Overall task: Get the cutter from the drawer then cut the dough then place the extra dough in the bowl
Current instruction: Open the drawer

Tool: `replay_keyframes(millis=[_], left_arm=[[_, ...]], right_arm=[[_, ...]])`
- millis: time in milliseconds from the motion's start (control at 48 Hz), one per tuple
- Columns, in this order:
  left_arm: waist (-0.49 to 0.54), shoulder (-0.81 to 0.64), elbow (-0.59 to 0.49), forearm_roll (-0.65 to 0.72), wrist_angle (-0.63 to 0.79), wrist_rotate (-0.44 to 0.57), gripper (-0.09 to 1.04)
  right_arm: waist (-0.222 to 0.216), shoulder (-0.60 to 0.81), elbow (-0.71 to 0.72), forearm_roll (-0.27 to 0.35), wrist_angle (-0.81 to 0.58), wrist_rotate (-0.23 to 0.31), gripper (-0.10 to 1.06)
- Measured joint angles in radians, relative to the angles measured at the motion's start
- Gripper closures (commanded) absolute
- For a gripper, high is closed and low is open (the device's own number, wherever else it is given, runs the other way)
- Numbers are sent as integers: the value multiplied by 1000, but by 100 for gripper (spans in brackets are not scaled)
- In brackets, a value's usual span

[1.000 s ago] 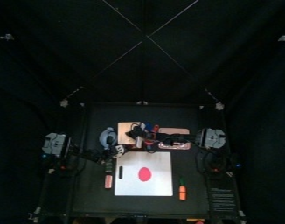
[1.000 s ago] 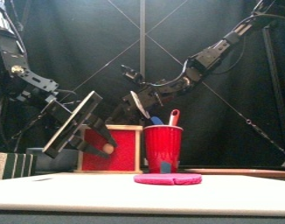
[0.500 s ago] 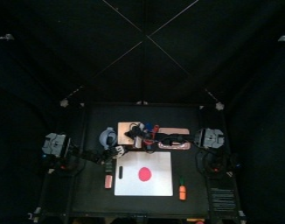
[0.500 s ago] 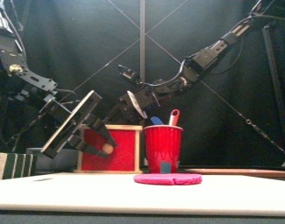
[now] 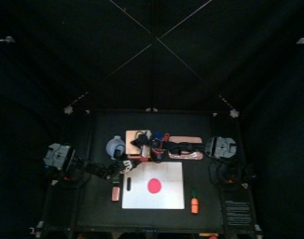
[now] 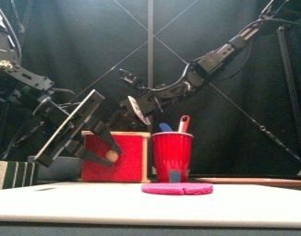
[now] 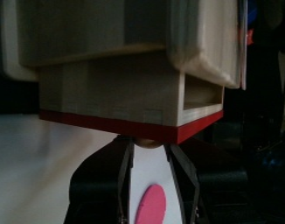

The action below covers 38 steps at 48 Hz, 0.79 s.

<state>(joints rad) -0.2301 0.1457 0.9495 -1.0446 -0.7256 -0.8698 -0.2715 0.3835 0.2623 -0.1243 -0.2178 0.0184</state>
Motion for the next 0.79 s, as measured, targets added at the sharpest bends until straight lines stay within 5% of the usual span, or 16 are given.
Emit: replay_keyframes(millis=[792], left_arm=[[-100,-2,-28,-49,43,2,35]], right_arm=[[0,3,-6,2,2,0,91]])
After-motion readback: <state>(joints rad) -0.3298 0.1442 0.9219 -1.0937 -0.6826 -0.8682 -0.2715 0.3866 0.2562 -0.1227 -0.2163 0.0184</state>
